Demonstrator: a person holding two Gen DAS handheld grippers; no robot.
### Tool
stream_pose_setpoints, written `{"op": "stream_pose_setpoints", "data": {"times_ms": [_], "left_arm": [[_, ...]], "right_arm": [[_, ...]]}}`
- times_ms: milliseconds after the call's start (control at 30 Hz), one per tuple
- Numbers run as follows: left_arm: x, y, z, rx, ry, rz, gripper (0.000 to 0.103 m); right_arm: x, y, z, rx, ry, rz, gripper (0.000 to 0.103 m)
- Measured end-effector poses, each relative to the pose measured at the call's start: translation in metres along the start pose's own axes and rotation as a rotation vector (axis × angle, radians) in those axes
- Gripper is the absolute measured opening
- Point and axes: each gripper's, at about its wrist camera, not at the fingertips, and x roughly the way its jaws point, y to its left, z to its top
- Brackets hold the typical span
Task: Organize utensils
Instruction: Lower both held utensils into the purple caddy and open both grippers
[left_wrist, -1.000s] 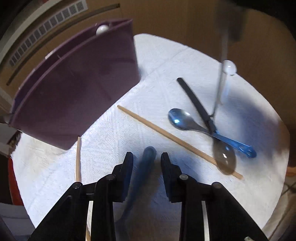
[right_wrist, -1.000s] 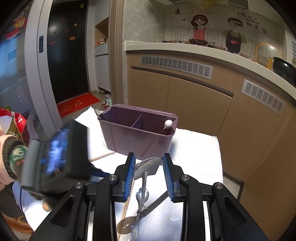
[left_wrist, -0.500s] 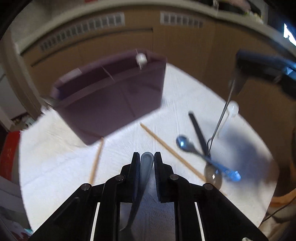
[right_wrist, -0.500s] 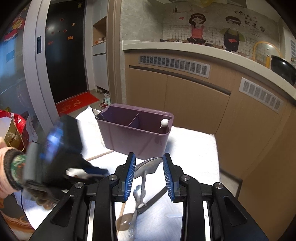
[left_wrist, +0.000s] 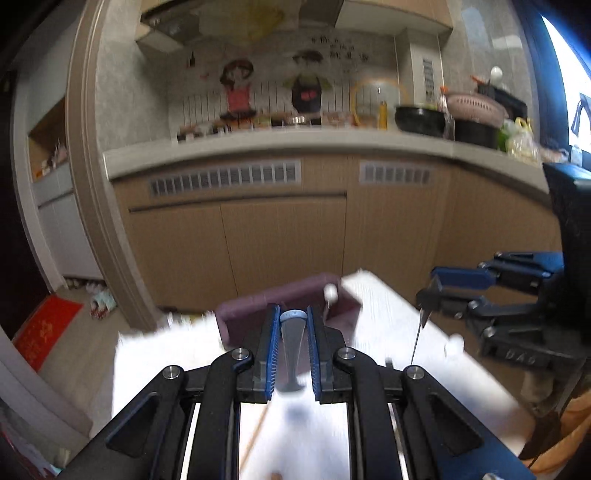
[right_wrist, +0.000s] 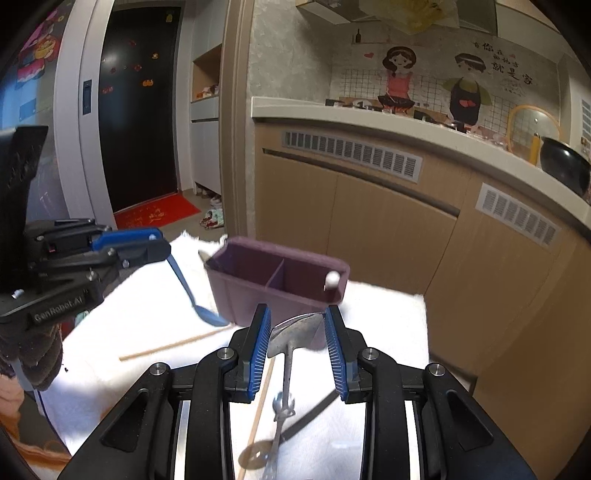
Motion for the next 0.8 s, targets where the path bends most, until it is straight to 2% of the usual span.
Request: {"op": "stream_pose_setpoints", "data": {"times_ms": [200, 367, 533, 800], "left_arm": [[-0.002, 0.008, 0.069, -0.013, -0.091, 0.028, 0.012], [0.016, 0.025, 0.099, -0.034, -0.107, 0.035, 0.012], [0.061, 0.035, 0.086, -0.065, -0.028, 0.016, 0.012], [0.155, 0.061, 0.026, -0.174, 0.21, -0.019, 0.013]], "right_arm": [[0.004, -0.01, 0.074, -0.041, -0.05, -0.039, 0.031], [0.018, -0.02, 0.111, -0.019, -0.11, -0.053, 0.031], [0.066, -0.021, 0.11, 0.001, -0.07, -0.037, 0.031], [0.157, -0.026, 0.059, 0.045, 0.134, 0.002, 0.03]]}}
